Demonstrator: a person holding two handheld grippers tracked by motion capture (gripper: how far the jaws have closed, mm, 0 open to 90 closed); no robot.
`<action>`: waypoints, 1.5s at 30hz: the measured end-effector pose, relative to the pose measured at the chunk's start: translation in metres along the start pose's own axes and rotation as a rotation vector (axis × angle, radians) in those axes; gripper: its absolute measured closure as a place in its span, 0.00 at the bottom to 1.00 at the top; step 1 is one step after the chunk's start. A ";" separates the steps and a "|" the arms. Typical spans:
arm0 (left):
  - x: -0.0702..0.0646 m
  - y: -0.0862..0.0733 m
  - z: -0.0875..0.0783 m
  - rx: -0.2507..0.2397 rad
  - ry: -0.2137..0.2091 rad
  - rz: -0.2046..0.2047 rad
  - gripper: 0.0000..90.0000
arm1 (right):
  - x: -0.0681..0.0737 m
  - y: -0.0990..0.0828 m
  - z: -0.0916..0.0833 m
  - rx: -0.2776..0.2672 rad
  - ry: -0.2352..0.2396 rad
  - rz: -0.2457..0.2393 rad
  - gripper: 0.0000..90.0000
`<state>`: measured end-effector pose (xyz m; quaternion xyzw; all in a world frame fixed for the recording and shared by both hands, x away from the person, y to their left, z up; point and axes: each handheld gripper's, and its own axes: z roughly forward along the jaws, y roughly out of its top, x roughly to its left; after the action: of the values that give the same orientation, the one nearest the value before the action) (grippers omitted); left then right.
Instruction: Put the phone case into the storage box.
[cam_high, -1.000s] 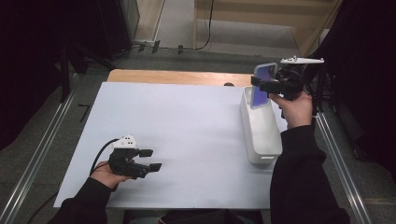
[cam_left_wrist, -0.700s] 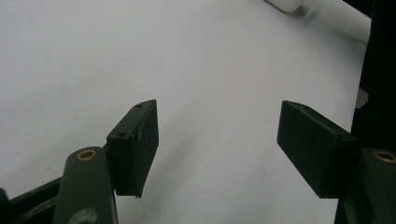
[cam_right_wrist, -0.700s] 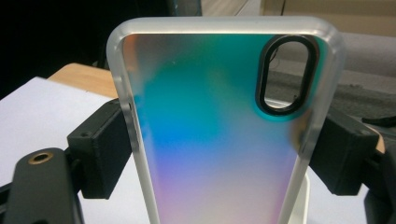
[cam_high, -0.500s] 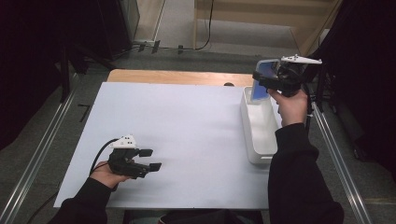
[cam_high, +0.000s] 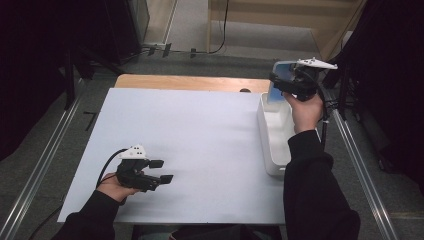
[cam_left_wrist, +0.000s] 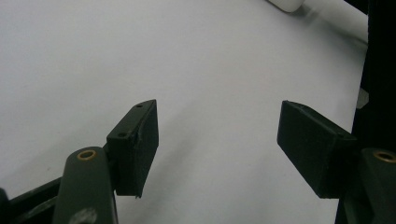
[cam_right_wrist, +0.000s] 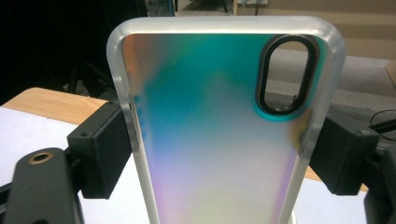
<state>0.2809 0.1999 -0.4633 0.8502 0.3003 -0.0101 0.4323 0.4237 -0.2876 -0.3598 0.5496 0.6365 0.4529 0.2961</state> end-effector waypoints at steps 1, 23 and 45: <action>0.000 0.000 0.000 0.000 0.000 0.000 0.32 | 0.000 -0.001 0.002 -0.002 -0.003 0.000 0.17; 0.000 0.000 0.000 0.002 0.005 -0.001 0.32 | -0.015 -0.019 0.034 0.016 -0.053 0.046 0.17; 0.000 -0.001 0.000 -0.001 0.004 0.002 0.32 | -0.016 -0.031 0.046 0.088 -0.047 0.057 0.17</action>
<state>0.2802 0.1997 -0.4639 0.8501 0.3004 -0.0079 0.4324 0.4541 -0.2913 -0.4092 0.5907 0.6326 0.4196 0.2735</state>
